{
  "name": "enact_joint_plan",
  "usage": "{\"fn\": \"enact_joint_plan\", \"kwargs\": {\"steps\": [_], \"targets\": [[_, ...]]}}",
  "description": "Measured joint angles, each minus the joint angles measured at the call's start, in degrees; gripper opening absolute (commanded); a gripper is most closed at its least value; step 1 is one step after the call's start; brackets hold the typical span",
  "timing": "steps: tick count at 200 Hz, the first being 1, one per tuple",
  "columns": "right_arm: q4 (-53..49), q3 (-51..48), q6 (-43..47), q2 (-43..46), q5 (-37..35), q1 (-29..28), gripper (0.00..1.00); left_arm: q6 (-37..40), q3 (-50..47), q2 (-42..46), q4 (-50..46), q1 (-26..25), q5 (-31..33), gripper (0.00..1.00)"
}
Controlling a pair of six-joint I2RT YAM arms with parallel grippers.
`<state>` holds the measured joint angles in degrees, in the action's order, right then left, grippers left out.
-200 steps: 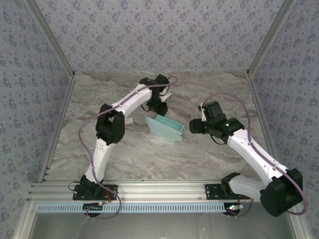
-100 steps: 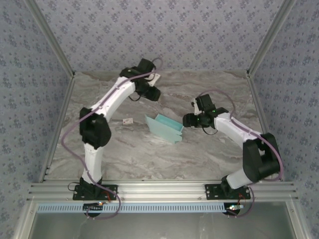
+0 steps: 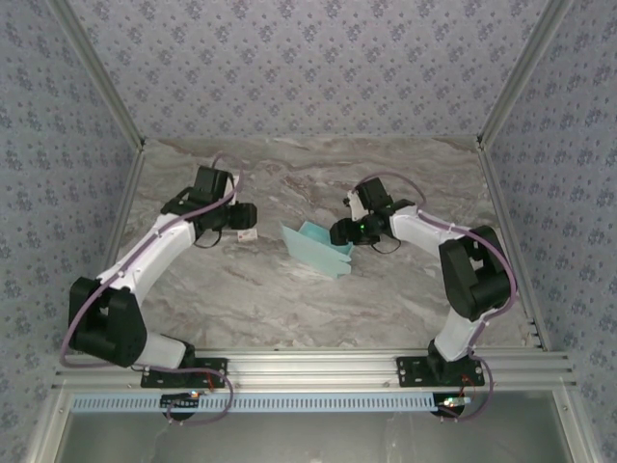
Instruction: Fold the paper box
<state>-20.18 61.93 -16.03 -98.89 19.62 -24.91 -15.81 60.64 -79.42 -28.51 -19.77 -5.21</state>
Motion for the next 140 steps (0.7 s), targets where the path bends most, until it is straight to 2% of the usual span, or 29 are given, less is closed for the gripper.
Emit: {"fn": "enact_joint_plan", "kwargs": {"steps": [42,73,114,140], "targets": [[1.7,-7.1,-2.6,5.4,3.8,-0.9,0.62,-3.4,-6.7,3.3,3.5,0.0,-1.1,0.55],[5.1,-11.2,-6.6,9.0,5.4,-4.3,0.62,-5.1,-10.7,4.7,4.9,0.3,-1.2,0.58],[9.0,-12.3,-10.6,9.7,5.9,-10.8,0.62,-6.4,-13.6,6.7,6.1,2.3,-0.8,0.59],[9.3,-12.3,-10.5,10.0,5.4,-11.7,0.62,-6.8,-14.1,7.9,6.4,3.2,-0.7,0.6]]}}
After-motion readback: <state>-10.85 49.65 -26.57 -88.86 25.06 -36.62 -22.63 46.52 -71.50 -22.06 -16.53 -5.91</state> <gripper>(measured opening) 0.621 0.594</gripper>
